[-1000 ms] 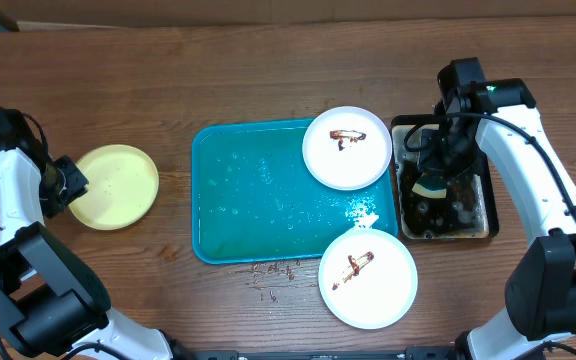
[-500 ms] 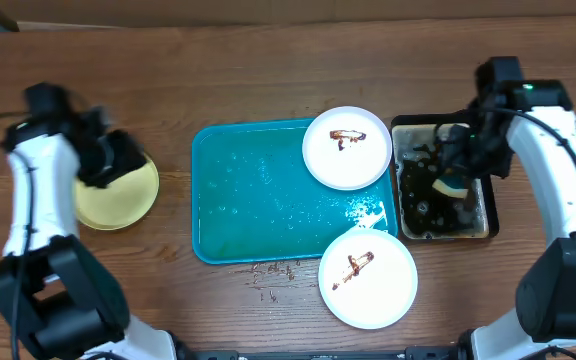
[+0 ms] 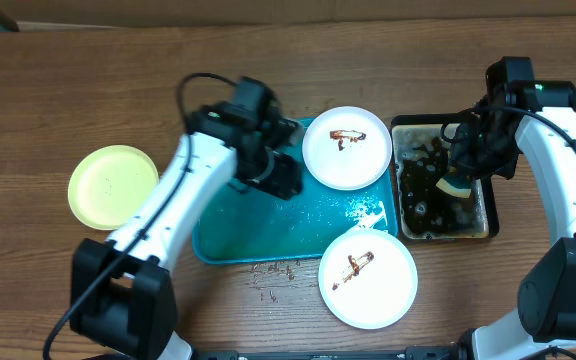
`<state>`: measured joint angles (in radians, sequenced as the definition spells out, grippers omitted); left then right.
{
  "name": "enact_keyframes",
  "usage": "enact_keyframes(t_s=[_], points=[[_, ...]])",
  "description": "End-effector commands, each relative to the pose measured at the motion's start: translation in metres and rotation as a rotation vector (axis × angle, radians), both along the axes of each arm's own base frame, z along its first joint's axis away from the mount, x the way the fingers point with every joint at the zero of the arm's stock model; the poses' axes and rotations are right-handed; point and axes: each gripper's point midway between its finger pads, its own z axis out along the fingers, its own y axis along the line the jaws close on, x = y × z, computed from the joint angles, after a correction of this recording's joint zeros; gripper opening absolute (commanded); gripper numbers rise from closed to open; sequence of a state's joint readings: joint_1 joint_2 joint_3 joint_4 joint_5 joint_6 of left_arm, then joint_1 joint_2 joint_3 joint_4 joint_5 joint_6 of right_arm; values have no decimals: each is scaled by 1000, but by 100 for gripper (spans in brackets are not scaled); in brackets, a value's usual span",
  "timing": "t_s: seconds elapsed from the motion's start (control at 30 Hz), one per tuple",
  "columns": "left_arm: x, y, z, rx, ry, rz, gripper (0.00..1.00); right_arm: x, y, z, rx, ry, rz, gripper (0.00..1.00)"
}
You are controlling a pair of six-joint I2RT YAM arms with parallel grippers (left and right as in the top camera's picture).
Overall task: Clean dirty plates on tray and stack at the side
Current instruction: 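Move the left gripper to the near white plate's rim and grasp it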
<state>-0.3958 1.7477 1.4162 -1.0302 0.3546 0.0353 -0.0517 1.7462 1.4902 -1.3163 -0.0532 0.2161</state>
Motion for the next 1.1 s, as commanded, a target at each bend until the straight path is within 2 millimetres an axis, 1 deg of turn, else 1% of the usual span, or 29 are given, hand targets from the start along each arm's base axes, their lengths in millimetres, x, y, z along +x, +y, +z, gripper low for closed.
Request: enact_keyframes(t_s=[0.0,0.13,0.2,0.33,0.43,0.63,0.8,0.9,0.97,1.07], points=[[-11,-26,-5,65,-49,-108,65,2,2,13,7,-46,7,4],[-26,-43,-21,117,-26,-159,66,2,2,13,7,-46,7,4],[-33,-49,-31,132,-1,-182,66,2,2,13,7,-46,7,4],[-42,-56,-57,166,60,-214,66,2,2,13,7,-46,7,4],[-51,-59,-78,198,116,-237,61,2,2,13,7,-46,7,4],[-66,-70,-100,176,203,-266,57,2,2,13,7,-46,7,4],[-70,-71,-103,178,220,-272,57,2,2,13,7,-47,8,4],[-67,-68,-101,178,224,-258,57,2,2,13,7,-47,10,4],[-61,-65,-96,176,226,-240,59,2,2,13,6,-47,11,4],[-52,-63,-84,172,230,-213,60,2,2,13,7,-47,10,4]])
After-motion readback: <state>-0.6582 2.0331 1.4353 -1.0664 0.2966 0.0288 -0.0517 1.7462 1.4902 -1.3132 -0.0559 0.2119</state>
